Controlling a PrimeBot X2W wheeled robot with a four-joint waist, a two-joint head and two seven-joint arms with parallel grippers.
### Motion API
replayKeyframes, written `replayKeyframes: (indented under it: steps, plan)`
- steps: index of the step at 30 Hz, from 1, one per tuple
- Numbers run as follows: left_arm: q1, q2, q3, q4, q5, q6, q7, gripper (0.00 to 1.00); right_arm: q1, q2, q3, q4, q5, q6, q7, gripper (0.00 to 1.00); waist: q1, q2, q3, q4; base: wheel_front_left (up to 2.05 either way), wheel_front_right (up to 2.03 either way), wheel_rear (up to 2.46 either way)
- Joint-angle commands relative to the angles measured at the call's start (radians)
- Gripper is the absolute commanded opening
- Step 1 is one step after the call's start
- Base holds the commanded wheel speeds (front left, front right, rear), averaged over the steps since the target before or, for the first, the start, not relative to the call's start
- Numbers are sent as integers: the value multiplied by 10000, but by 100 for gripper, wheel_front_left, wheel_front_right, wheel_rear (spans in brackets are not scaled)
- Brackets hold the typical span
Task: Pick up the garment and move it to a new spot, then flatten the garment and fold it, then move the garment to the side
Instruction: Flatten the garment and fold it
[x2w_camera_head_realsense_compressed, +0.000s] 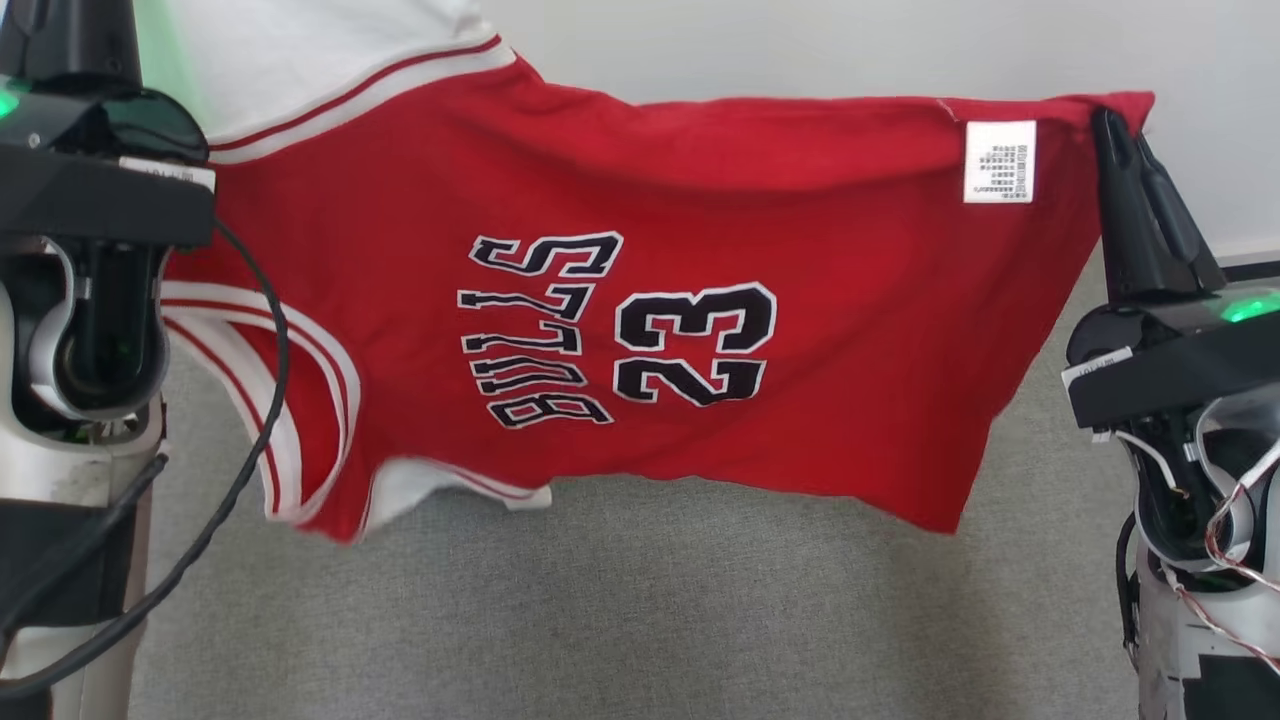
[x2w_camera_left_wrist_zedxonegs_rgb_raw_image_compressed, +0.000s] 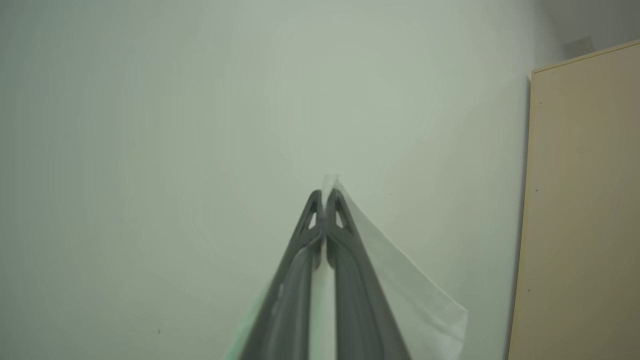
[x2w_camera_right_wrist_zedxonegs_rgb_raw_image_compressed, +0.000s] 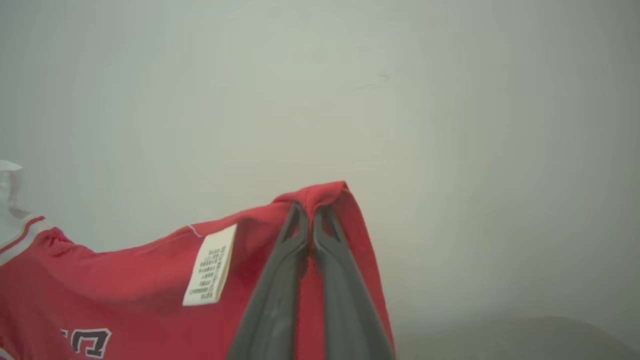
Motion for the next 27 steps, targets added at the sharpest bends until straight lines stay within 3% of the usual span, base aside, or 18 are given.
replayKeyframes:
  steps: [1, 14, 27]
  plan:
    - [-130, -16, -10, 35, -82, -10, 10, 0, -99, -73, 42, 31, -89, 35, -8, 0, 0, -1, -5, -7, 0, 0, 0]
    - [-721, -55, -98, 614, -141, 46, -251, 0, -866, -442, 347, 645, -269, 35, 14, 0, 0, -1, 385, -82, 0, 0, 0]
    - [-2294, -179, -491, 2035, 577, 17, -1293, 0, -2644, -506, 1083, 2499, -444, 35, -760, 0, 0, -1, 1581, -214, 0, 0, 0]
